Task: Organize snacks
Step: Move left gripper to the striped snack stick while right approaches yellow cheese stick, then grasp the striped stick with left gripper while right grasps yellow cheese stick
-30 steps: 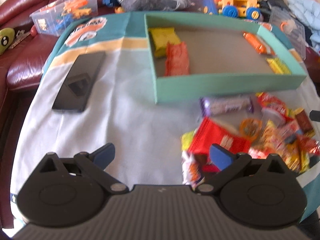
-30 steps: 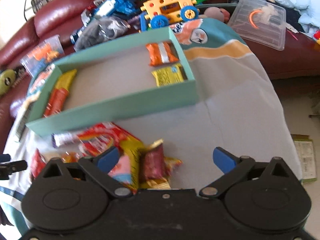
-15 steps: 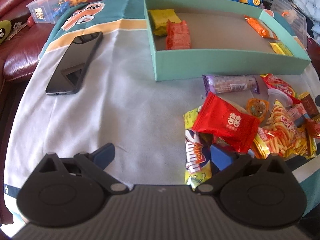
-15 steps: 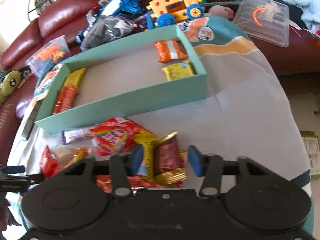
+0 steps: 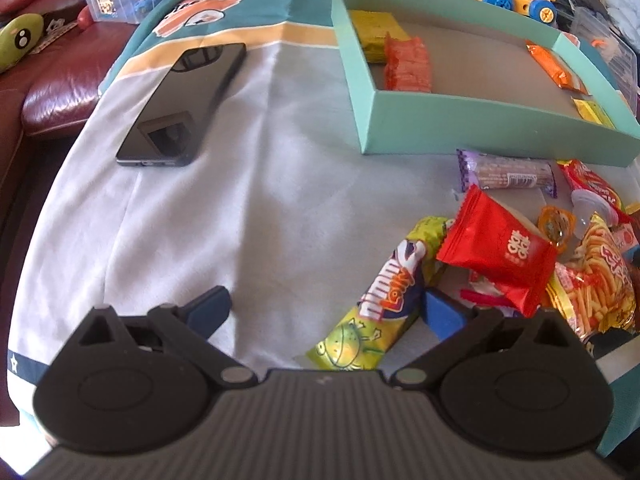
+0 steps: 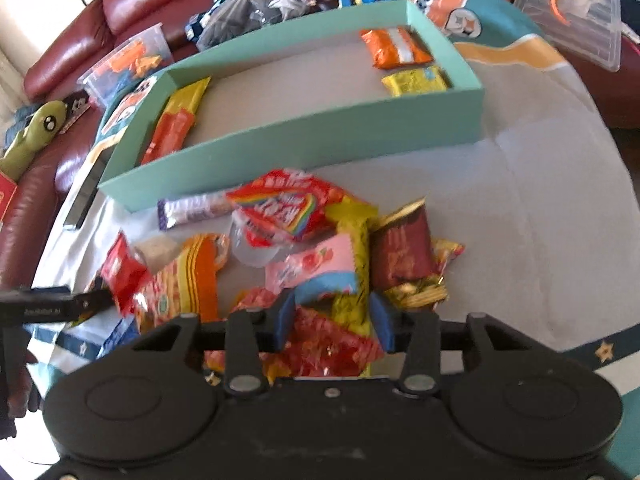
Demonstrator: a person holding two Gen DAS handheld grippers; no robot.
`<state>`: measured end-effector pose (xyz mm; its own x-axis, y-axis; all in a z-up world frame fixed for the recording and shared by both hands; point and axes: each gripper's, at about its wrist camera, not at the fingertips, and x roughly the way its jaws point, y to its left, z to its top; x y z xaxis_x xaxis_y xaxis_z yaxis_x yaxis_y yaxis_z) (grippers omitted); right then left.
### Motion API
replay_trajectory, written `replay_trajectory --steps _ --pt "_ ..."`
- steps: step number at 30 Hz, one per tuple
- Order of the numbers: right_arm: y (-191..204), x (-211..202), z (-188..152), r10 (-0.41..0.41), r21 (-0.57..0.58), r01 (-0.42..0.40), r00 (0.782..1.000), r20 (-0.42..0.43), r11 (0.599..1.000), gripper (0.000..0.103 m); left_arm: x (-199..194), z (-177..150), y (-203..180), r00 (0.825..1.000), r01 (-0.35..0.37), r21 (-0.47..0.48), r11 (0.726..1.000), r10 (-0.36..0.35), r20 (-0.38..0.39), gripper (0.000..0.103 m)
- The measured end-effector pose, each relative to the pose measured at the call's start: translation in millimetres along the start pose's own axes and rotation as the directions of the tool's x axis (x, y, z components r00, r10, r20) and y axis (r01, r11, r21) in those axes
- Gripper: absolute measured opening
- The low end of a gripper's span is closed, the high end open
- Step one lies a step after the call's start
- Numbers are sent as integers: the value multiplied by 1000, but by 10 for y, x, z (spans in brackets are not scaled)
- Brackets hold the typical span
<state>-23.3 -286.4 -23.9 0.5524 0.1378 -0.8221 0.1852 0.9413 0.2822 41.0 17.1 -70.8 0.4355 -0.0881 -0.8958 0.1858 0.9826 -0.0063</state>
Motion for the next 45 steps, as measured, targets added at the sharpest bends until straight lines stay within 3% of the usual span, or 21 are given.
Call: replay_trajectory --steps 8,9,13,14,16,22,31,32,33,34,35,45 --pt "-27 -3 43 -9 -3 9 1000 2 1000 42 37 78 -163 1000 26 95 995 -27 12 102" --pt "-38 28 48 -18 1 18 1000 -4 1000 42 42 86 -198 999 33 107 994 -35 14 96" --pt "-111 95 -42 -40 8 41 998 -39 999 39 20 68 -311 997 54 143 988 -60 38 52" --pt "-115 113 -69 -42 4 42 998 -46 999 29 1 67 -320 998 39 144 989 -47 49 44" --pt "-83 134 -111 -26 -6 26 998 -51 1000 23 -9 88 -270 998 38 109 993 -43 48 28" --pt "22 184 -61 -23 -51 21 999 -36 998 22 4 157 63 999 18 -43 999 -17 34 29" --pt "52 317 74 -34 -78 35 999 18 996 27 46 152 -110 1000 24 42 999 -25 18 63" --pt "84 330 70 -46 -99 49 998 33 994 26 53 151 -143 999 14 58 998 -16 28 61" --pt "128 339 55 -64 -127 70 997 46 989 25 44 155 -164 999 20 66 998 -22 34 45" --pt "158 344 40 -79 -151 87 995 54 985 22 22 164 -171 999 35 65 997 -38 38 18" --pt "184 342 24 -93 -174 102 994 59 980 20 -9 178 -173 999 33 61 998 -36 39 12" --pt "-125 -34 157 -63 -60 71 990 124 996 19 -224 214 -13 995 77 -25 997 -75 61 11"
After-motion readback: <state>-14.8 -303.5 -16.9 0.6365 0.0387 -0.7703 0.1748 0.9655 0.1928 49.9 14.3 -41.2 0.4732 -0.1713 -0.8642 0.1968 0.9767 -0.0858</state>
